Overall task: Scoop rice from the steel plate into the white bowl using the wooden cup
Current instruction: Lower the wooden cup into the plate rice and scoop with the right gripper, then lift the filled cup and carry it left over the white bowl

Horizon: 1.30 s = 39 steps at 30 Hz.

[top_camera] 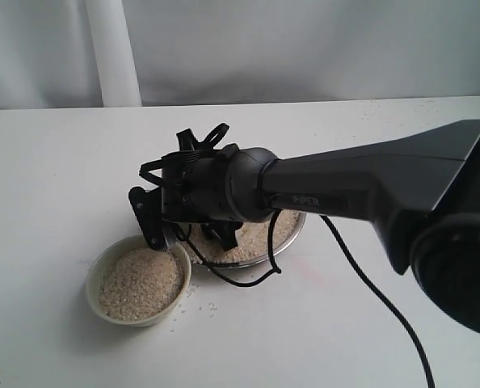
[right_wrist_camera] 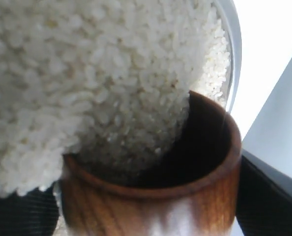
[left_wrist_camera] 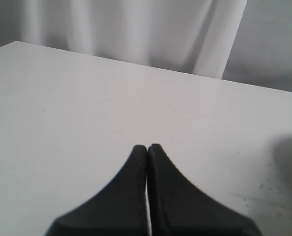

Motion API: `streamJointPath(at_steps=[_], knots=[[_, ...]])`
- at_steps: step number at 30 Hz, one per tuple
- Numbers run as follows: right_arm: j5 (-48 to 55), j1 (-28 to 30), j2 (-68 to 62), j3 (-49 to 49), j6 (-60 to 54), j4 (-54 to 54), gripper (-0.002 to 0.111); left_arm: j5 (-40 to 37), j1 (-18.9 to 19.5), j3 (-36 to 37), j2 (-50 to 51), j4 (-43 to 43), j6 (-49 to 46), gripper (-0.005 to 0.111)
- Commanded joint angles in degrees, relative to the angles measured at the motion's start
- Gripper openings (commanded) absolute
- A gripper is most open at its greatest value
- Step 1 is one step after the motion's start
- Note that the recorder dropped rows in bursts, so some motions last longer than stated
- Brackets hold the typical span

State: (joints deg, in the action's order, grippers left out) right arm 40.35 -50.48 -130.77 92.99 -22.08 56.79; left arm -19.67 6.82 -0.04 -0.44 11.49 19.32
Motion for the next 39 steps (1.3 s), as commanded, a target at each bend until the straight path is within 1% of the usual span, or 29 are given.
streamJointPath(at_steps=[1,7,11,24,34,39], knots=[[-0.4,-0.4,0.6,0.1,-0.3,-3.1,0.000,0.4,-0.1,0.0,0.4,-0.2,0.1,0.000],[-0.4,-0.4,0.9,0.1,-0.2,-4.3,0.000,0.4,-0.1,0.0,0.4,-0.2,0.1,0.000],[-0.7,0.0,2.0,0.1,-0.2,-8.5,0.000,0.4,-0.1,0.0,0.4,-0.2,0.1,0.000],[-0.6,4.0,4.0,0.1,-0.2,-18.4,0.000,0.4,-0.1,0.0,0.4,-0.2,0.1,0.000],[-4.4,7.5,4.0,0.1,-0.7,-30.6,0.000,0.4,-0.1,0.0,0.4,-0.2,0.1,0.000],[-7.1,8.8,4.0,0.1,-3.9,-40.5,0.000,0.4,-0.1,0.0,0.4,-0.2,0.1,0.000]])
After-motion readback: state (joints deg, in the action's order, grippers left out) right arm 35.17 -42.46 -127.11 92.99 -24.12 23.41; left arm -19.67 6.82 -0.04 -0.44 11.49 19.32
